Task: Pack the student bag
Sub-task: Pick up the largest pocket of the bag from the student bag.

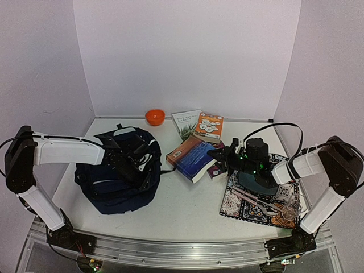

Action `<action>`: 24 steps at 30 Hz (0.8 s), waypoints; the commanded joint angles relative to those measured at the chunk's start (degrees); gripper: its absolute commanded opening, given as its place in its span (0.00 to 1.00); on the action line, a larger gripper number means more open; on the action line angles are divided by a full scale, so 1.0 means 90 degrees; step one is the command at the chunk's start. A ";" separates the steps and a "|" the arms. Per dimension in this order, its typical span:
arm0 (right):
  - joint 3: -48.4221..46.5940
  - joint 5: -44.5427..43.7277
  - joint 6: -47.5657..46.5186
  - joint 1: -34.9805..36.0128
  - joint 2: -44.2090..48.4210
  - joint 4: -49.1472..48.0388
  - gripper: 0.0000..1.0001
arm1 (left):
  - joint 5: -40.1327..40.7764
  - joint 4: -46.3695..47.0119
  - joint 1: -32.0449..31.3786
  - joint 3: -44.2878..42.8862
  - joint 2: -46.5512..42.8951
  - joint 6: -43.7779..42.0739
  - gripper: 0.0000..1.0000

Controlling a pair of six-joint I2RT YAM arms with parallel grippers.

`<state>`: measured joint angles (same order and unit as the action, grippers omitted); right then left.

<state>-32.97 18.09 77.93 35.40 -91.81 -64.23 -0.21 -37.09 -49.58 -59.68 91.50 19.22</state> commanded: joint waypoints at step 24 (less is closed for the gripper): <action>-0.0174 0.0568 0.0007 -0.0024 0.1533 -0.1293 0.00 | 0.0923 -0.2098 0.0083 -0.3949 0.1101 -0.0385 0.00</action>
<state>-32.96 21.23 77.77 35.38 -85.23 -63.83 2.95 -52.52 -49.22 -86.29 100.14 17.41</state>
